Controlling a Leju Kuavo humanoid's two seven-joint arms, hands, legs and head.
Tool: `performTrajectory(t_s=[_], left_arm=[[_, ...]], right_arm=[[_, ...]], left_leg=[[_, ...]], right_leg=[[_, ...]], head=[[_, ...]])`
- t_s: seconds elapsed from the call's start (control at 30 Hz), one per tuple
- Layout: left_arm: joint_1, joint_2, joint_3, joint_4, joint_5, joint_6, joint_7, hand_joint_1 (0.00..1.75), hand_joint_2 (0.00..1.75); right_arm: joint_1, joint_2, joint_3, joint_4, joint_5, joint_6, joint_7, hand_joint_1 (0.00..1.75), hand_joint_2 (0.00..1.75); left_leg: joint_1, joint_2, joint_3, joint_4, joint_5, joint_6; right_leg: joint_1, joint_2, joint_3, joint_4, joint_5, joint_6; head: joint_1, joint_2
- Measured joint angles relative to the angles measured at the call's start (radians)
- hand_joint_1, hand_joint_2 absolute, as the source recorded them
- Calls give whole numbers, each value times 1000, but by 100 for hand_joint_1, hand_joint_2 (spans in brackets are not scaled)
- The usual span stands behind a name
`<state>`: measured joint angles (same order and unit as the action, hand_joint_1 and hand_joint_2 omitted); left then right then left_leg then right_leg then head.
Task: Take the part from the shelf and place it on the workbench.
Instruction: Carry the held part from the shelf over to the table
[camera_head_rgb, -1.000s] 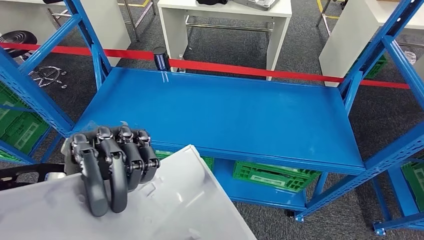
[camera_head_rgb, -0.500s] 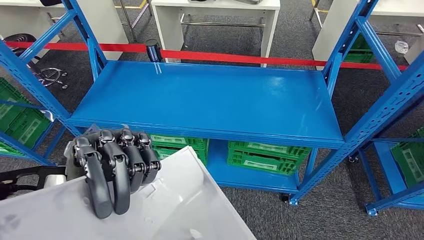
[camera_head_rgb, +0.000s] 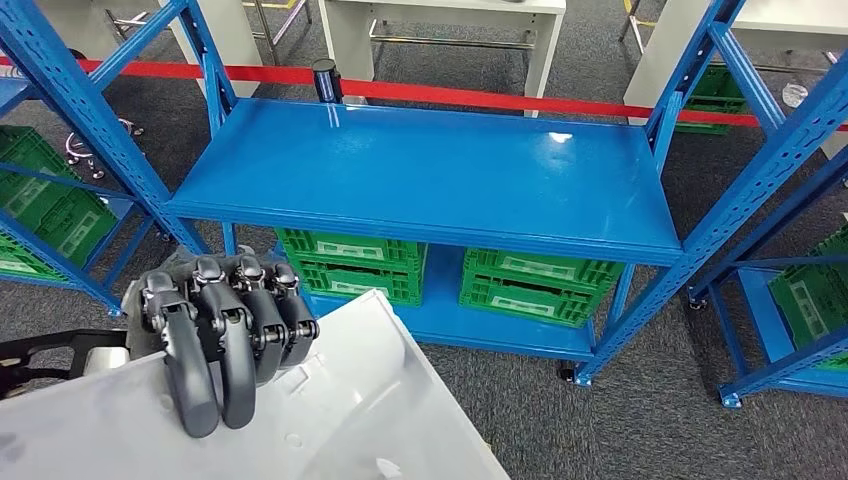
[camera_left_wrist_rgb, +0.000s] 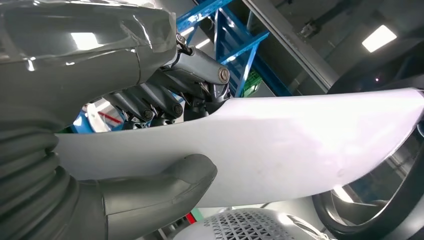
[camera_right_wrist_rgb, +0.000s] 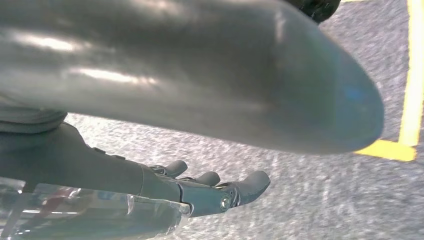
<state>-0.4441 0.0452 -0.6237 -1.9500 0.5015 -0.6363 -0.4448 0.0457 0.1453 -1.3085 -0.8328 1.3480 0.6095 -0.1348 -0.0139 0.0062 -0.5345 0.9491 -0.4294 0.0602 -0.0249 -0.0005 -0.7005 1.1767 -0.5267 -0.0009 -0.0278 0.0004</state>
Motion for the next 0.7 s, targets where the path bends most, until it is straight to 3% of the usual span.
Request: performTrajectory(t_s=[0.03, 0.1, 0.17, 0.2, 0.27, 0.33, 0.37, 0.4, 0.5, 0.53, 0.57, 0.6, 0.63, 0.7], left_arm=[[2, 0, 0, 0, 0, 0, 0, 169, 175], [4, 0, -1, 1, 0, 0, 0, 169, 175], [6, 0, -1, 1, 0, 0, 0, 169, 175], [6, 0, 0, 0, 0, 0, 0, 169, 175], [7, 0, 0, 0, -1, 0, 1, 169, 175], [7, -1, 0, 0, -1, -1, 2, 169, 175], [8, 0, 0, 0, 0, -1, 1, 169, 175], [8, 0, 1, 0, 0, 0, 1, 169, 175], [8, 1, 2, 0, 0, 0, 1, 169, 175], [9, 2, 3, 0, 0, 0, 1, 169, 175], [9, 2, 3, 0, 0, 0, 1, 169, 175], [9, 2, 3, 1, 0, 0, 1, 169, 175], [9, 3, 2, 1, 0, -2, 1, 169, 175], [1, 3, -2, 1, -8, -11, -3, 169, 175]], right_arm=[[0, -1, 0, 0, 0, 0, 0, 0, 0], [-1, -1, 0, -1, 0, 0, 0, 0, 0], [-2, -2, 0, -1, 0, 0, 0, 0, 0], [-3, -3, 0, -2, 0, 0, 0, 0, 0], [-5, -3, 0, -3, 0, 0, 0, 0, 0], [-3, -3, -1, -6, -1, -1, 0, 0, 0], [-3, -3, -1, -6, -1, -1, 0, 0, 0], [-3, -2, -1, -7, -1, -1, 0, 0, 0], [-4, -2, -2, -9, -1, -1, 0, 0, 0], [-4, -2, -2, -9, -1, -1, 0, 0, 0], [-3, -2, -2, -9, -1, -1, 0, 0, 0], [-2, -2, -2, -9, -1, 0, 0, 0, 0], [-2, -2, -2, -9, -1, 5, -6, 0, 0], [-1, -11, 3, 12, -8, 49, -68, 0, 0]], left_leg=[[0, 1, -19, 1, 15, -2], [3, 2, -60, 7, 42, -9], [8, 3, -101, 24, 63, -20], [9, 4, -121, 37, 70, -26], [8, 5, -143, 58, 81, -39], [12, 5, -147, 61, 94, -51], [16, 4, -151, 65, 88, -57], [19, 2, -157, 79, 65, -63], [24, -2, -193, 229, -87, -79], [25, -2, -202, 293, -123, -81], [25, -2, -200, 337, -135, -81], [25, -3, -183, 351, -128, -77], [23, -5, -149, 328, -109, -70], [14, -23, -38, 194, -89, -40]], right_leg=[[-1, 0, -8, 58, -25, 6], [-5, 0, 15, 96, -12, 32], [-13, -1, 100, 1, 19, 57], [-12, 1, 148, -69, 14, 57], [-7, 4, 198, -154, -12, 40], [-2, 5, 191, -157, -10, 17], [-2, 3, 185, -156, -3, 7], [-3, 1, 176, -157, 8, -2], [-2, -3, 141, -156, 44, -15], [-1, -3, 126, -156, 57, -15], [1, -3, 112, -155, 69, -15], [4, -1, 96, -155, 82, -14], [8, 2, 81, -155, 94, -13], [14, 10, 58, -155, 117, -10]], head=[[0, 0], [0, 0], [1, 0], [2, 0], [1, 0], [-1, 0], [-2, 0], [-2, 0], [-5, 0], [-5, 0], [-5, 0], [-5, 0], [-5, 0], [-5, 0]])
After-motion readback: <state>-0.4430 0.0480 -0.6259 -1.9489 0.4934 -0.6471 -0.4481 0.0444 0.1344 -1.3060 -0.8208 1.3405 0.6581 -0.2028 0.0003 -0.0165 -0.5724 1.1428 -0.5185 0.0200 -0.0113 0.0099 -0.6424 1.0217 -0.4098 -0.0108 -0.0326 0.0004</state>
